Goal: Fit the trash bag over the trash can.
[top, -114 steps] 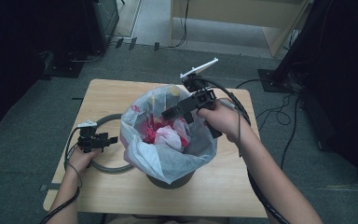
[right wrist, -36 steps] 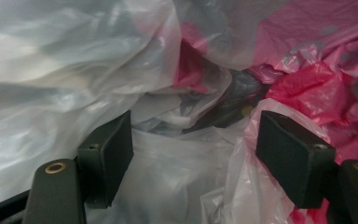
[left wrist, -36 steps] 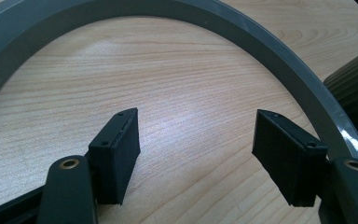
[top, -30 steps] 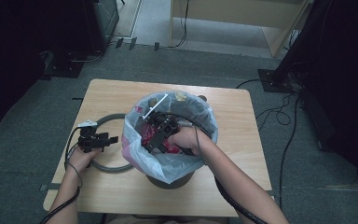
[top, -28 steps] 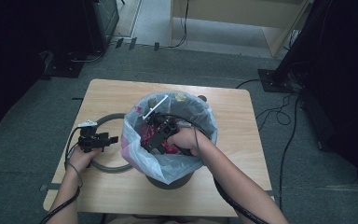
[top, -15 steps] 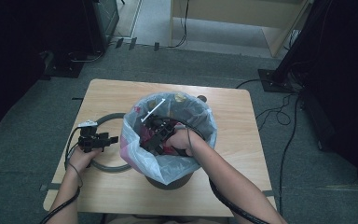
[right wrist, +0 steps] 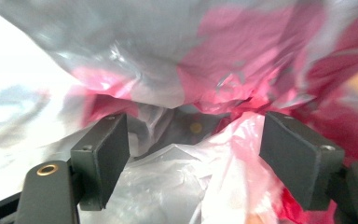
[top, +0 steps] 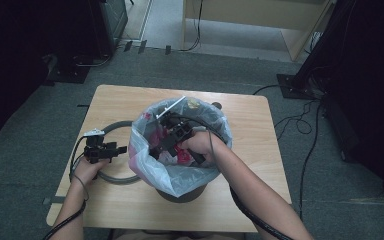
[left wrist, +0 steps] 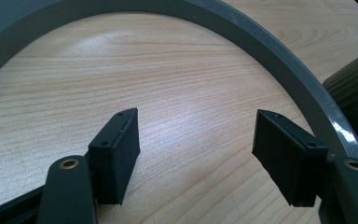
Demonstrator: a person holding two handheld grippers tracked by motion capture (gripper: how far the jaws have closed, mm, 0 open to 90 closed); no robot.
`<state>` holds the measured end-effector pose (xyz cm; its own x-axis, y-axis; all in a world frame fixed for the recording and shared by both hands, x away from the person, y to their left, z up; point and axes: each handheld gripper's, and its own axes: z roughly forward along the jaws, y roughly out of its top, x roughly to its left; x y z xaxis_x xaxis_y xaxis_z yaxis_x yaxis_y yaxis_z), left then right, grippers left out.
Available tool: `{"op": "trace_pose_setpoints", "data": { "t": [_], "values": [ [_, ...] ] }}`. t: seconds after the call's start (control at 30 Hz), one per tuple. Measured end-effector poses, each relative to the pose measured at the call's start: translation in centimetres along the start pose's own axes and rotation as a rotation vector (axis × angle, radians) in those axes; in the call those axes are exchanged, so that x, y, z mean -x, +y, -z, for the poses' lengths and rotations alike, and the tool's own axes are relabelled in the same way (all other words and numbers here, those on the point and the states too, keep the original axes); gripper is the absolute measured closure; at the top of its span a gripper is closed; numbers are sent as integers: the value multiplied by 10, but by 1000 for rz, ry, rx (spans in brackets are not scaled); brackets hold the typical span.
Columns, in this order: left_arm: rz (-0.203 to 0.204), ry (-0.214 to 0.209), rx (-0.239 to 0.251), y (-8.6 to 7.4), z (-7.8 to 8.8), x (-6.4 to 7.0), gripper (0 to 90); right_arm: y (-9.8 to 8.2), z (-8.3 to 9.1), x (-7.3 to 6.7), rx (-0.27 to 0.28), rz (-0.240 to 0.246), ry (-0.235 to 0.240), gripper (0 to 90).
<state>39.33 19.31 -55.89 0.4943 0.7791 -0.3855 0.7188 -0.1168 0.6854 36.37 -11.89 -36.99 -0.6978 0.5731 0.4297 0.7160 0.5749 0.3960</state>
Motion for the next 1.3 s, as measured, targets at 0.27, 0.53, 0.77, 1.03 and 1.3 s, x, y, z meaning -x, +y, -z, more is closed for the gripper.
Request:
{"op": "trace_pose_setpoints", "data": {
  "t": [0.27,0.53,0.77,1.03,1.3],
  "values": [
    [-2,3,0,0,0,0,321,-1,25,1,37,-8,13,250],
    [-3,4,0,0,0,1,321,-5,30,3,101,-49,35,252],
    [3,-2,1,0,0,0,321,6,27,7,206,-144,28,252],
    [0,-4,-1,0,0,0,321,5,23,-5,127,-142,111,255],
    [-2,-1,-1,0,0,0,321,5,51,-14,147,-112,171,255]
  ]
}}
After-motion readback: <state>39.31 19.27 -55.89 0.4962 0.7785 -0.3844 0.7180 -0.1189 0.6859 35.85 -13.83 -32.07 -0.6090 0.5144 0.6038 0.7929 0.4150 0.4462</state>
